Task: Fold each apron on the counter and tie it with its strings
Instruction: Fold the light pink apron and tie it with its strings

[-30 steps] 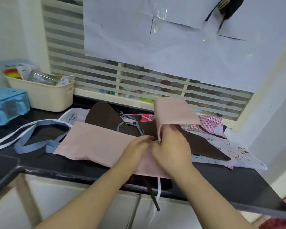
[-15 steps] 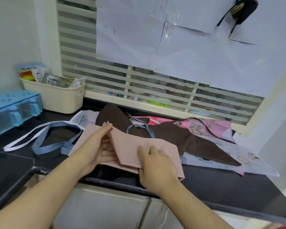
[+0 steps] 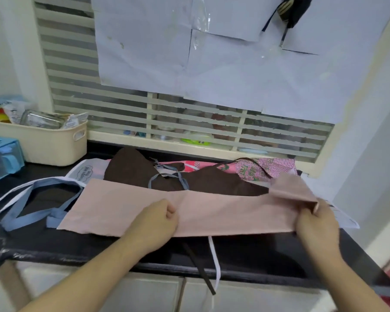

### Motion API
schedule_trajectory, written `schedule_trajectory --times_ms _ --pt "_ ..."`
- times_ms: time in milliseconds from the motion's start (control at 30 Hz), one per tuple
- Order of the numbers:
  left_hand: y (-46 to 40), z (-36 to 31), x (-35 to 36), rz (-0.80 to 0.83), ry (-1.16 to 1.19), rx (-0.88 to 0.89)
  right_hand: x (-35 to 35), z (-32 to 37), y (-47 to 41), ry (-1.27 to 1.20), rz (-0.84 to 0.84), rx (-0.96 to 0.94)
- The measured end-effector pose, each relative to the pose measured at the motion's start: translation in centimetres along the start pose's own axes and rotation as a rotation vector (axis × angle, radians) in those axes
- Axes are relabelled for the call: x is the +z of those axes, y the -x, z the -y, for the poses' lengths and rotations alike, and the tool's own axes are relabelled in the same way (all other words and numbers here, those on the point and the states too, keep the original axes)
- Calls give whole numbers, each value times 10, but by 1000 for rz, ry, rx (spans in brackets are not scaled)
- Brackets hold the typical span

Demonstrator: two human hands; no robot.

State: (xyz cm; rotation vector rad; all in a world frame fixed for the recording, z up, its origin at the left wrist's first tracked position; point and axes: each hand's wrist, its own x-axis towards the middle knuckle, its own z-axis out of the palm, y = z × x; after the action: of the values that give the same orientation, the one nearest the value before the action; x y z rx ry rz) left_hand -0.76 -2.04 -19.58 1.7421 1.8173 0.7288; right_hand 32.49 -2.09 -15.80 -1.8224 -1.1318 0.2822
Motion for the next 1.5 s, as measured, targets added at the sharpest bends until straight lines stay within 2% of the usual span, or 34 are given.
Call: schedule_trajectory --times_ms 133,200,300,400,467,633,733,833,933,1000,1100,1233,1300,1367,1400,1433,1500 --pt "-26 -28 8 -66 -254 -94 -12 -49 -5 265 117 34" --pt "-43 -34 11 -145 -295 -111 -7 -55 -4 347 146 12" --pt "-67 -41 15 -250 -213 -129 -4 -55 -7 441 186 -58" --pt "-85 -52 18 -235 -116 -170 -6 -59 -9 421 175 -88" --pt "-89 -55 20 -231 -13 -193 -7 -60 -10 414 176 -99" --pt "-90 -66 16 -272 673 -302 -5 -65 -13 409 196 -108" --pt "-84 -78 4 -226 818 -172 -5 -67 -14 414 191 -115" --pt "-66 -96 -9 -246 730 35 -5 -67 -14 410 188 -128" --pt "-33 -115 -16 -311 540 238 -5 -66 -14 415 193 -135" --pt "-4 -124 -15 -251 432 386 -6 -66 -13 413 196 -136" --pt "36 -118 -4 -5 227 497 -7 -66 -12 405 198 -142" --pt "76 -100 13 443 -145 489 -8 -65 -12 393 208 -131" --pt "87 -101 11 676 -194 460 -9 -65 -11 376 207 -125" --pt "88 -106 9 786 -146 443 -10 -66 -12 334 192 -103" --pt "85 -107 12 754 -84 440 -11 -66 -12 307 185 -88" --pt "78 -106 17 650 -18 435 -12 -66 -12 275 182 -65" --pt "55 -100 26 308 38 418 -13 -66 -14 197 182 -13"
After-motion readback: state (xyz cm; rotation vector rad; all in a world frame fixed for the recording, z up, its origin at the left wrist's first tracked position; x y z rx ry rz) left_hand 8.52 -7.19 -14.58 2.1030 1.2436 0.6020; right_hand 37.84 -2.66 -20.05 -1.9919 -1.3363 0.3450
